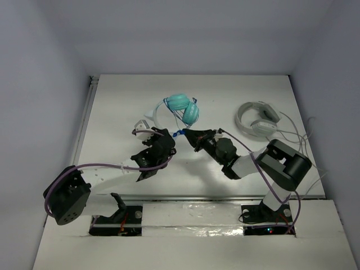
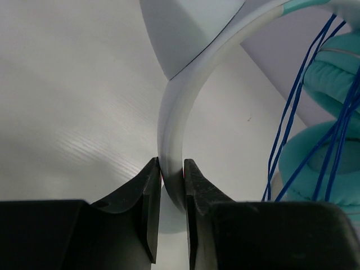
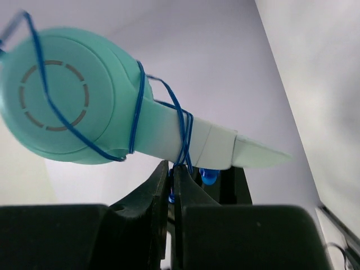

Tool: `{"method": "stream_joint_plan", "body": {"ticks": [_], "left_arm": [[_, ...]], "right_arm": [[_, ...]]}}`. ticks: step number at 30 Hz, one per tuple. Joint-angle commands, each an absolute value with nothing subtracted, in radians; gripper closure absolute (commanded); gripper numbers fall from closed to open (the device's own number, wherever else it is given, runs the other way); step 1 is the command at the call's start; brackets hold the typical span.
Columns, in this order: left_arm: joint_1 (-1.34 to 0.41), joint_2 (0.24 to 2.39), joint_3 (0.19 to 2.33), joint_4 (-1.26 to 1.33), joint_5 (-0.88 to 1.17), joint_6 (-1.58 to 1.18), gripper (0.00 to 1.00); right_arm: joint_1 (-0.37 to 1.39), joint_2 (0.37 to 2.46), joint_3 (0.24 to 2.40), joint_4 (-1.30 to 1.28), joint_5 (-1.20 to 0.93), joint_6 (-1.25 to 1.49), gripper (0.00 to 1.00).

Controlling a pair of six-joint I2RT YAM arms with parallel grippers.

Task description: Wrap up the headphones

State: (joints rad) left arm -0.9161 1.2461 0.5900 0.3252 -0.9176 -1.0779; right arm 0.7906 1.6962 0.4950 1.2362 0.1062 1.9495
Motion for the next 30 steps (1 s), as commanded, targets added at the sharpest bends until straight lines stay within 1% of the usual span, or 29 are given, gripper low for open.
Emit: {"method": "stream_joint_plan", "body": {"ticks": [1,6,10,13,15,16,17,20,21,22,23,25,26,28,29,30], "left_arm": [[-1.012,1.235,0.627,0.279,-0.732,-1.104,1.0],[-1.048,1.27,0.692,0.198,-0.755,-1.111,1.0],[-1.057,1.284,0.725,0.189,-0.75,-1.074,1.0],[-1.057,1.293,0.749,0.187,-0.738,-1.051,1.0],[-1.057,1.296,0.764,0.16,-0.729,-1.039,1.0],[-1.057,1.298,0.781,0.155,-0.713,-1.028,1.0],[-1.048,1.298,0.788,0.15,-0.697,-1.013,1.0],[-1.013,1.301,0.816,0.141,-0.617,-0.983,1.0],[-1.002,1.307,0.827,0.13,-0.6,-0.974,1.0],[-0.98,1.305,0.824,0.144,-0.562,-0.968,1.0],[-0.967,1.304,0.819,0.144,-0.537,-0.963,1.0],[-0.942,1.302,0.802,0.163,-0.474,-0.959,1.0],[-0.931,1.301,0.796,0.167,-0.457,-0.96,1.0],[-0.893,1.31,0.784,0.172,-0.389,-0.96,1.0],[-0.882,1.315,0.776,0.175,-0.368,-0.96,1.0],[-0.873,1.324,0.772,0.181,-0.347,-0.96,1.0]], "right_arm": [[0.755,1.681,0.569,1.812,0.328,2.255,0.97],[0.755,1.681,0.571,1.807,0.429,2.226,0.94],[0.755,1.723,0.561,1.769,0.434,2.232,0.94],[0.755,1.735,0.555,1.676,0.388,2.206,0.93],[0.755,1.715,0.554,1.623,0.35,2.171,0.87],[0.755,1.7,0.554,1.542,0.341,2.152,0.84],[0.755,1.681,0.554,1.492,0.319,2.134,0.79],[0.755,1.583,0.574,1.275,0.292,1.995,0.69],[0.755,1.53,0.581,1.212,0.282,1.971,0.68],[0.755,1.504,0.6,1.093,0.269,1.907,0.65],[0.755,1.484,0.615,1.031,0.258,1.907,0.64],[0.755,1.436,0.63,0.935,0.247,1.823,0.6],[0.755,1.425,0.649,0.855,0.226,1.795,0.56],[0.755,1.387,0.653,0.783,0.215,1.727,0.55],[0.755,1.376,0.661,0.72,0.207,1.704,0.5],[0.755,1.367,0.663,0.68,0.199,1.681,0.48]]}}
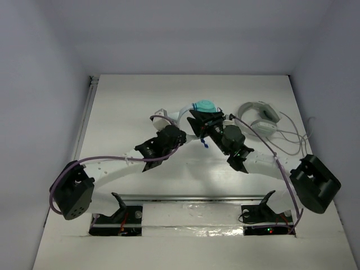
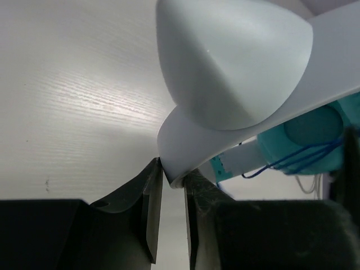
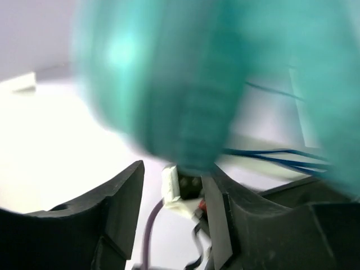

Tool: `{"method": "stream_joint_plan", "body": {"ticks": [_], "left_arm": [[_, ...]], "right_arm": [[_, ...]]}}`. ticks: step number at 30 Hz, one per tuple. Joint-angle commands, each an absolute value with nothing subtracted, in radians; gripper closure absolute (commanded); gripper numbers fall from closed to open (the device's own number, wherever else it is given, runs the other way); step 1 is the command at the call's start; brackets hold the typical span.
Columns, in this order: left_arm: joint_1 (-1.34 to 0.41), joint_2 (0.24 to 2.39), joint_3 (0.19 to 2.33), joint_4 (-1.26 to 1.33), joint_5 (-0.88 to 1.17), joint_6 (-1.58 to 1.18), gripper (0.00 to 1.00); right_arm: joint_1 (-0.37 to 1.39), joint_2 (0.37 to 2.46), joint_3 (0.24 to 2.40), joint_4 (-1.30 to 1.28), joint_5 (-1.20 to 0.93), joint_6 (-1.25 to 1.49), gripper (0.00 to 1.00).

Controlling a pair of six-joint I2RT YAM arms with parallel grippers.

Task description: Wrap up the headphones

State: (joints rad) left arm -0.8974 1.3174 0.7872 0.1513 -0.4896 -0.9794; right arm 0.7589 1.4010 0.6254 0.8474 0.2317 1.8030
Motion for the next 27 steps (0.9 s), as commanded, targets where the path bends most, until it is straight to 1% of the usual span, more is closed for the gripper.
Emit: {"method": "stream_joint_plan", "body": {"ticks": [1,5,8,12,16,19,27], "left_arm": [[-0.855,1.331,0.764,0.183,-0.325,-0.962,1.0],[-0.816,1.356,0.744,0.201,-0.223,-0.963,1.0],[-0.805,1.381,0.749,0.198,-0.169,-0.953,1.0],[-0.795,1.393,0.746,0.193,-0.198,-0.943,1.0],[-0.749,1.408,0.733,0.218,-0.198,-0.93,1.0],[-0.71,1.439,0.739,0.252,-0.175,-0.904,1.0],[-0.628,1.606,0.863,0.184,-0.106,-0.819,1.0]], "right_arm": [[0.755,1.356,0.658,0.673,0.193,1.66,0.47],[0.764,1.292,0.62,0.611,0.216,1.612,0.46],[0.764,1.243,0.641,0.534,0.229,1.545,0.46],[0.764,1.212,0.69,0.512,0.2,1.442,0.46],[0.764,1.131,0.732,0.456,0.178,1.344,0.47],[0.764,1.072,0.739,0.393,0.179,1.266,0.5],[0.764,0.916,0.81,0.108,0.167,1.014,0.52]]}}
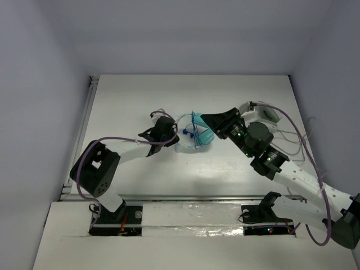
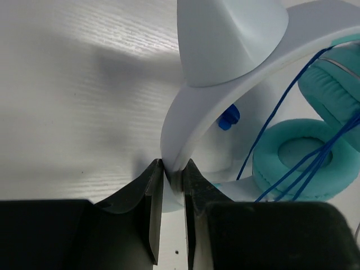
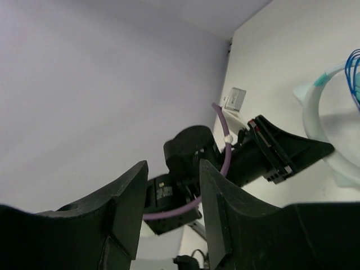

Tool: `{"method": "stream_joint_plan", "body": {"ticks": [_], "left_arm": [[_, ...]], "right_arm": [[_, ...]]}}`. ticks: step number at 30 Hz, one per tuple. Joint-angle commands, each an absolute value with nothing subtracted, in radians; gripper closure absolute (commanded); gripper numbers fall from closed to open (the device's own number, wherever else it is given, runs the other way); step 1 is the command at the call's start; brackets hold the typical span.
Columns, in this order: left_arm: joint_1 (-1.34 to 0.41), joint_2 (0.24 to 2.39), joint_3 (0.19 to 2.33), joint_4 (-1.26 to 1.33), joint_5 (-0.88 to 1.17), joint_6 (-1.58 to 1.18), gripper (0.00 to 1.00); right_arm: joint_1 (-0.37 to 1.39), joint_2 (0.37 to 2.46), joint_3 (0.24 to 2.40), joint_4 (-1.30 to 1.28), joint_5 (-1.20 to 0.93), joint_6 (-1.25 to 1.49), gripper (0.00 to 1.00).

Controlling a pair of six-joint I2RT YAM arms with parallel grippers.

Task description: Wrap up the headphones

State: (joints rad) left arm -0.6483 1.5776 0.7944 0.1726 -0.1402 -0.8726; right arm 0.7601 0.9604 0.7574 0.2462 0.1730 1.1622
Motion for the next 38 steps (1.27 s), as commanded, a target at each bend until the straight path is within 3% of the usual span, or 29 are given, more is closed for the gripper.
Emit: {"method": "stream_joint_plan", "body": {"ticks": [1,3,5,10,13,14,15,17,24,26,28,30,31,38], "left_arm": [[-0.627,1.614,0.892,0.173,-0.107,-0.812,1.0],[-0.618,1.635,0.92,0.135,-0.121,-0.795,0.99],[-0.609,1.652,0.962,0.109,-0.147,-0.775,0.83],[-0.597,1.7,1.028,0.028,-0.192,-0.732,0.65],[-0.597,1.684,1.031,0.017,-0.224,-0.726,0.51],[-0.597,1.671,1.028,0.018,-0.236,-0.715,0.46],[-0.597,1.631,1.025,0.015,-0.244,-0.71,0.38],[-0.597,1.567,1.009,0.018,-0.271,-0.689,0.32],[-0.64,1.05,0.913,0.035,-0.319,-0.621,0.25],[-0.64,0.947,0.873,0.032,-0.293,-0.606,0.18],[-0.64,0.821,0.844,0.014,-0.287,-0.582,0.14],[-0.64,0.731,0.839,0.002,-0.293,-0.572,0.09],[-0.64,0.71,0.838,-0.024,-0.296,-0.56,0.09],[-0.64,0.69,0.79,0.045,-0.258,-0.525,0.08]], "right_arm": [[0.764,0.904,0.818,0.083,0.17,0.997,0.52],[0.764,0.87,0.816,0.037,0.173,0.959,0.52],[0.764,0.856,0.81,0.003,0.178,0.939,0.52],[0.764,0.841,0.816,-0.081,0.201,0.851,0.56],[0.764,0.819,0.815,-0.13,0.227,0.802,0.65],[0.764,0.795,0.815,-0.155,0.23,0.79,0.79],[0.764,0.779,0.816,-0.169,0.233,0.766,0.85],[0.764,0.74,0.821,-0.216,0.247,0.749,1.0],[0.764,0.52,0.877,-0.399,0.325,0.612,1.0],[0.764,0.453,0.914,-0.466,0.376,0.603,0.92],[0.764,0.385,0.945,-0.497,0.445,0.586,0.71],[0.764,0.342,0.982,-0.512,0.498,0.566,0.05],[0.764,0.321,0.986,-0.511,0.515,0.557,0.0],[0.764,0.301,0.946,-0.469,0.555,0.555,0.0]]}}
